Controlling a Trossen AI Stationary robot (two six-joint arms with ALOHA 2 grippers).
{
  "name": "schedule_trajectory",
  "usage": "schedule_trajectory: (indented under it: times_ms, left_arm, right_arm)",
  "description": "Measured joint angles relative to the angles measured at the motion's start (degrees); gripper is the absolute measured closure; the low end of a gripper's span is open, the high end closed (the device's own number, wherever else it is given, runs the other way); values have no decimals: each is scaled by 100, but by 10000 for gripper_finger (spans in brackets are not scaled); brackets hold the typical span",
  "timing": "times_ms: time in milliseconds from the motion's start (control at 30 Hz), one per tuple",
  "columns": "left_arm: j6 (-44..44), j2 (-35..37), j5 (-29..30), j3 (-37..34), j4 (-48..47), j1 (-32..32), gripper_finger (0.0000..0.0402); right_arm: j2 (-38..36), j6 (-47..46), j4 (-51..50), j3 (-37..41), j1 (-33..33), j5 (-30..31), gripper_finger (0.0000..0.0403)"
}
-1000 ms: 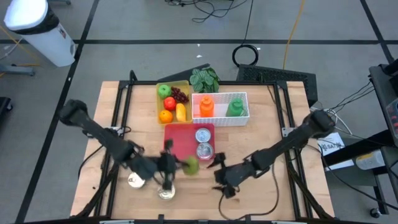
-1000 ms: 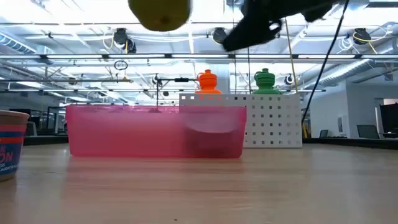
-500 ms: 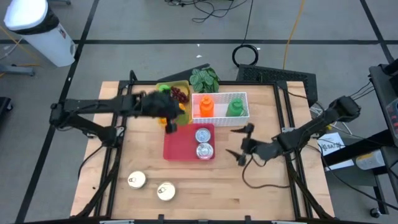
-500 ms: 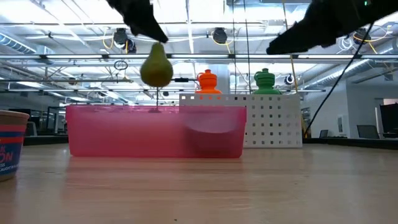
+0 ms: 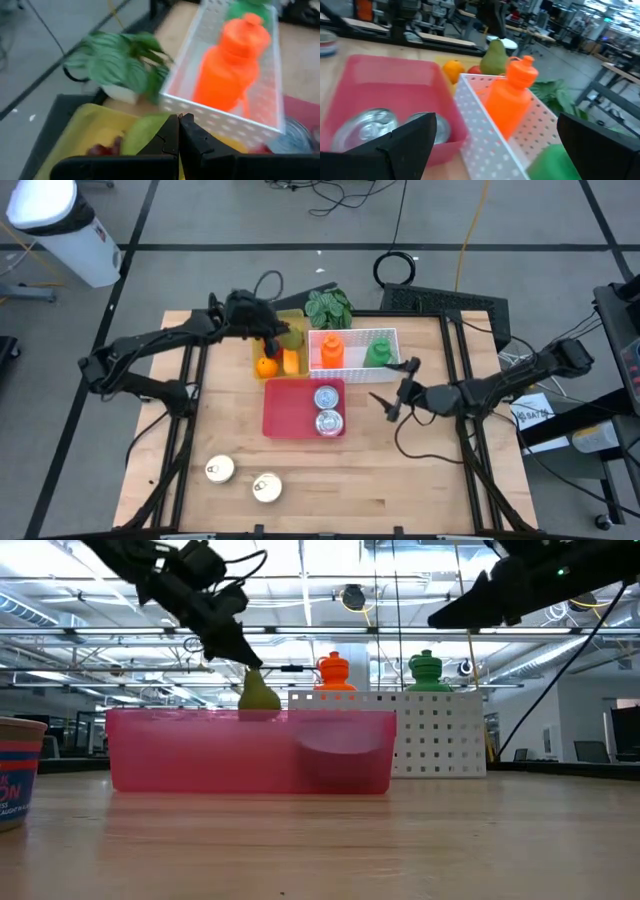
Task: Pick & Place Food Item
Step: Put the green pear in the yellow bin
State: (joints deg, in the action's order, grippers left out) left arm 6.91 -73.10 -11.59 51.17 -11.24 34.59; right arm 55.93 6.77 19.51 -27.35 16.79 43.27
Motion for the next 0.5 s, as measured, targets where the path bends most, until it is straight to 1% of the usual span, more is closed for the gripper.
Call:
schedule_trajectory:
  times_ms: [67,133,200,333,500]
  left_arm:
    - [-26,-2,-122,-183,321,175,401]
    - [-117,-2,-328,-324,450,289,401]
    - [-252,-4,-455,-391,430,309,401]
    - [-442,5,-484,-397,-92,154,401]
    - [-523,14,-519,-393,-578,-195,401]
  right_arm:
    - [-6,15,4,0,-142,0,7]
    - [-1,17,0,2,-278,-39,7]
    - [-4,9,2,2,-419,-288,7]
    - [-1,-125,-1,4,-627,-769,7]
    - [-1,-155,-25,4,-754,-907,7]
